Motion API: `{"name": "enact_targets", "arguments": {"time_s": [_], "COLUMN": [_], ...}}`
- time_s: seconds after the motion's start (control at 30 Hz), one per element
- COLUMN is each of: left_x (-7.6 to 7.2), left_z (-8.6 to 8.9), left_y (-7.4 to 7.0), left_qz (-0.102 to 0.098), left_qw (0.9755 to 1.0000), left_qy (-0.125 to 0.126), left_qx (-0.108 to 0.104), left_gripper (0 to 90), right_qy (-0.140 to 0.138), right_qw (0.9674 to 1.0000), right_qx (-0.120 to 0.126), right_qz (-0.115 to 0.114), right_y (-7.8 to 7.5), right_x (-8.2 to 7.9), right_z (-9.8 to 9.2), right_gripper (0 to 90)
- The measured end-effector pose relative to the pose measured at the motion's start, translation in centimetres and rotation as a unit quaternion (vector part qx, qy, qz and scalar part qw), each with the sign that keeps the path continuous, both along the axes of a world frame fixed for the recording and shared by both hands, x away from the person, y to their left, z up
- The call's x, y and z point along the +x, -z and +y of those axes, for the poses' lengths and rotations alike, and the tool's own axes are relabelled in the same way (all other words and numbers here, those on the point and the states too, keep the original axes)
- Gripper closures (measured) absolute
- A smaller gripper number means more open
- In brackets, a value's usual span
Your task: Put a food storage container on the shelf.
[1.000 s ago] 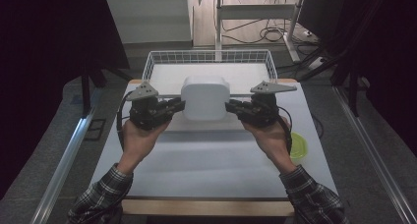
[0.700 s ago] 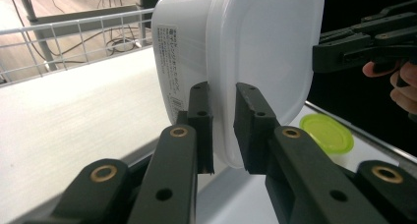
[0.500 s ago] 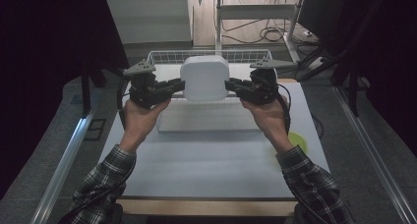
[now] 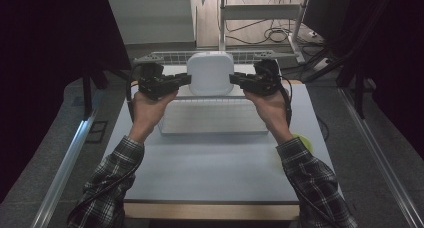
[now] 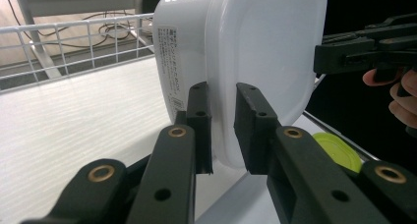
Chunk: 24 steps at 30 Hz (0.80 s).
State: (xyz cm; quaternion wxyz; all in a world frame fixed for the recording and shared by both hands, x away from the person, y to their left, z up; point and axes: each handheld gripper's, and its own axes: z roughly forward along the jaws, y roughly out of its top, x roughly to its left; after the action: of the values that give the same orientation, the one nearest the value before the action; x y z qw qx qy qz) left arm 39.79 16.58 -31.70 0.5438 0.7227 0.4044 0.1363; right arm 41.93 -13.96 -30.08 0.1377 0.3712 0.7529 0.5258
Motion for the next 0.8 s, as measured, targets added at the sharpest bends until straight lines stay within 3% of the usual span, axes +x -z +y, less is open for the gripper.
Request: {"name": "enact_targets", "arguments": {"time_s": [0.6,0.8], "left_x": [2.0,2.7], "left_z": [-0.3,-0.2], "left_y": [0.4,0.6], "left_qz": [0.004,0.012], "left_qw": [1.0,0.9998], "left_qy": [-0.003,-0.004], "left_qx": [-0.004,-0.019], "left_gripper": [63.9,60.0], "right_qy": [0.002,0.009], "right_qw": [0.9996,0.9995], "right_qx": [0.015,0.008], "right_qz": [0.025,0.029], "right_y": [0.3,0.3], "right_x": [2.2,2.7], "right_z": [0.5,1.0], "right_gripper": [64.5,59.4]}}
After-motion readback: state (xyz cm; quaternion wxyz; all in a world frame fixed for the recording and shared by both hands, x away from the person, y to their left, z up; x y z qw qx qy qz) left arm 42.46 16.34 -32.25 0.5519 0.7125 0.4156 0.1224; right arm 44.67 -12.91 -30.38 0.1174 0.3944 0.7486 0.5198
